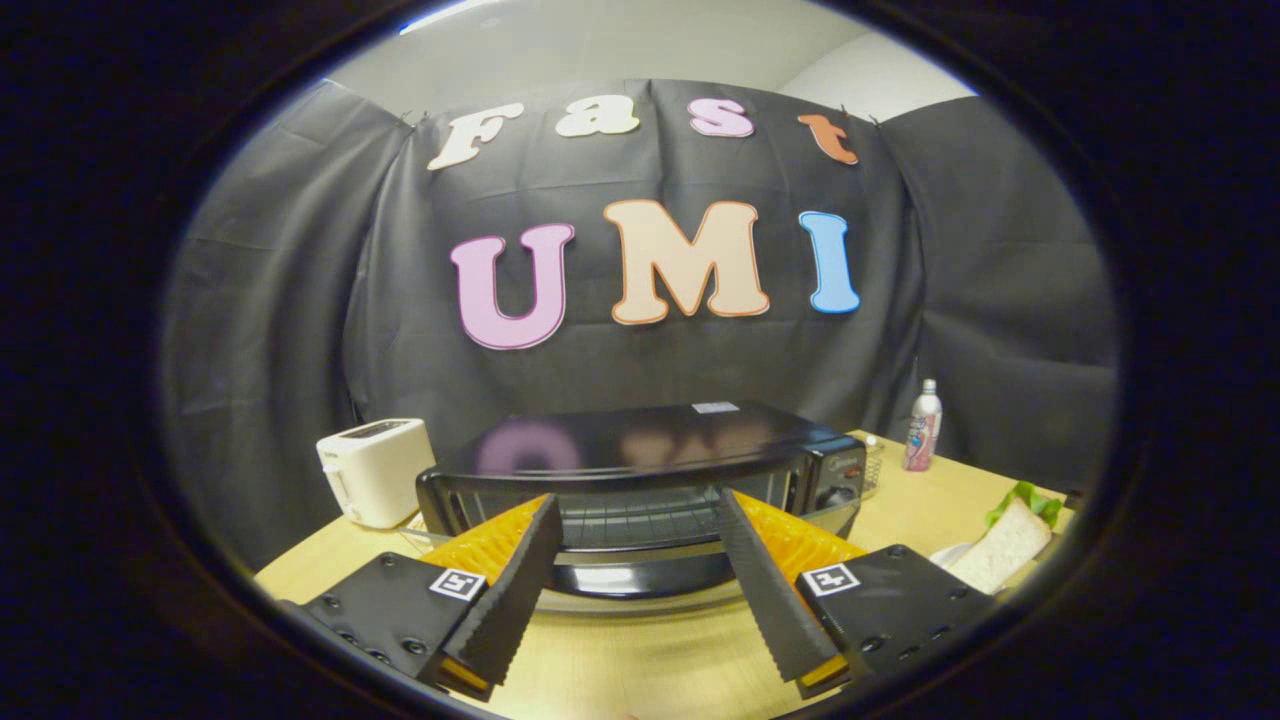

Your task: Open the toaster oven, put the food inside, and close the toaster oven door.

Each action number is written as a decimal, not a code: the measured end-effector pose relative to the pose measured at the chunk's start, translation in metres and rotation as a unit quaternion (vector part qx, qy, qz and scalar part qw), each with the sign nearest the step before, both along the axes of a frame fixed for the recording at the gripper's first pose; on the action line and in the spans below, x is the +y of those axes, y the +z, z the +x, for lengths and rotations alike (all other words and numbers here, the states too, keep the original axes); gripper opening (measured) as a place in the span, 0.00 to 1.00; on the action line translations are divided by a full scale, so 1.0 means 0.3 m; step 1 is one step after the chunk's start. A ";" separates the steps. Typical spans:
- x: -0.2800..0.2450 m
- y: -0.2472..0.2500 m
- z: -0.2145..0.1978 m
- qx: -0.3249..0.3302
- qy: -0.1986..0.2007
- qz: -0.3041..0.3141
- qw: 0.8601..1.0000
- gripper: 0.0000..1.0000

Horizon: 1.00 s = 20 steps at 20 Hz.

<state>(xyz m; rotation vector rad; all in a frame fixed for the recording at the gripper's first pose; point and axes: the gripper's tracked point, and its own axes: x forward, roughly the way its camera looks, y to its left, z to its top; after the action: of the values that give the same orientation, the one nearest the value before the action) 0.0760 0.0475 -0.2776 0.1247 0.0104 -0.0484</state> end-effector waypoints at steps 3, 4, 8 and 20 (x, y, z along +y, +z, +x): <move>-0.008 -0.050 -0.069 0.027 -0.006 0.001 1.000 0.99; -0.007 -0.066 -0.086 0.033 -0.007 -0.001 0.999 0.99; -0.010 -0.144 -0.140 0.061 -0.014 -0.006 0.998 0.99; 0.001 -0.478 -0.181 0.210 -0.024 -0.016 0.977 0.96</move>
<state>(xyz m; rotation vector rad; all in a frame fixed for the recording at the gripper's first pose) 0.0217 0.0478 -0.4210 0.0802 0.4282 -0.1232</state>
